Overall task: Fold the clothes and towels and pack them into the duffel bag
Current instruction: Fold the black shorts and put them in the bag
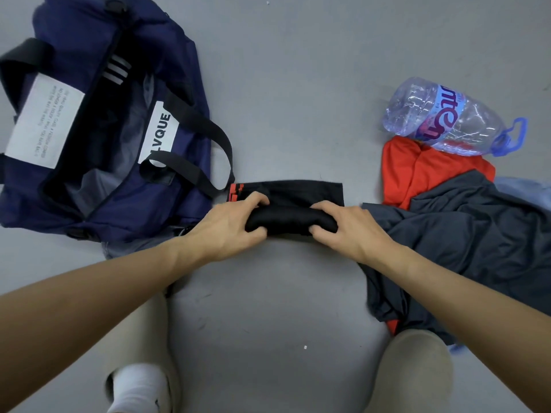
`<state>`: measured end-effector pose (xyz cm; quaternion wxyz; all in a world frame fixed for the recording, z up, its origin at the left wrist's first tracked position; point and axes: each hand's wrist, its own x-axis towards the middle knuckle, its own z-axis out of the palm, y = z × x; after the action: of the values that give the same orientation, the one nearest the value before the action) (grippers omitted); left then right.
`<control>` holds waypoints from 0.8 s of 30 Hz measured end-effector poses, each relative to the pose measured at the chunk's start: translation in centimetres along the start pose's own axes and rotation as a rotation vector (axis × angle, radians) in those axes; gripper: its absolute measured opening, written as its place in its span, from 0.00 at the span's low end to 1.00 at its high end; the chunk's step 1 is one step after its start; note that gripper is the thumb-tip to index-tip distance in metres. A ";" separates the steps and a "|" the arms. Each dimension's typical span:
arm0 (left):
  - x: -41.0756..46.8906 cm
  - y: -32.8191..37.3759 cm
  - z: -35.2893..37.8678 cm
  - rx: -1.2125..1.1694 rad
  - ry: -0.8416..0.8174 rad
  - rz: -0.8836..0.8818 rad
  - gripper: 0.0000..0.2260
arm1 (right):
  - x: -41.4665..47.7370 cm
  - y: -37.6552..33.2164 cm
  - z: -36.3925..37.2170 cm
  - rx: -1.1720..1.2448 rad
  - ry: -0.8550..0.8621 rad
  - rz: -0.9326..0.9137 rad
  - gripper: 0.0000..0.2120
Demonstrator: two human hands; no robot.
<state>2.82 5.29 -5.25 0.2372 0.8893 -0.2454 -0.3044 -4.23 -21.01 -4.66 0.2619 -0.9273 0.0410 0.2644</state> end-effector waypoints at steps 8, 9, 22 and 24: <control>0.9 -0.7 -0.5 -0.275 -0.001 -0.213 0.11 | -0.1 0.9 0.7 -0.025 0.041 0.171 0.24; 0.9 -0.9 -0.5 -0.256 0.031 -0.243 0.12 | -0.1 1.1 0.4 -0.090 0.065 0.176 0.25; -0.6 -1.2 -0.2 0.413 0.466 0.197 0.17 | -0.2 -1.5 3.2 -0.510 0.010 -0.385 0.36; -1.9 -1.5 0.3 0.354 0.458 0.168 0.18 | -1.3 -2.1 3.7 -0.415 -0.044 -0.288 0.35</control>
<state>1.77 7.45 -5.53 0.1518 0.9390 -0.3074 -0.0278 -6.62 -17.36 -5.72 0.1018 -0.9515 -0.1522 0.2471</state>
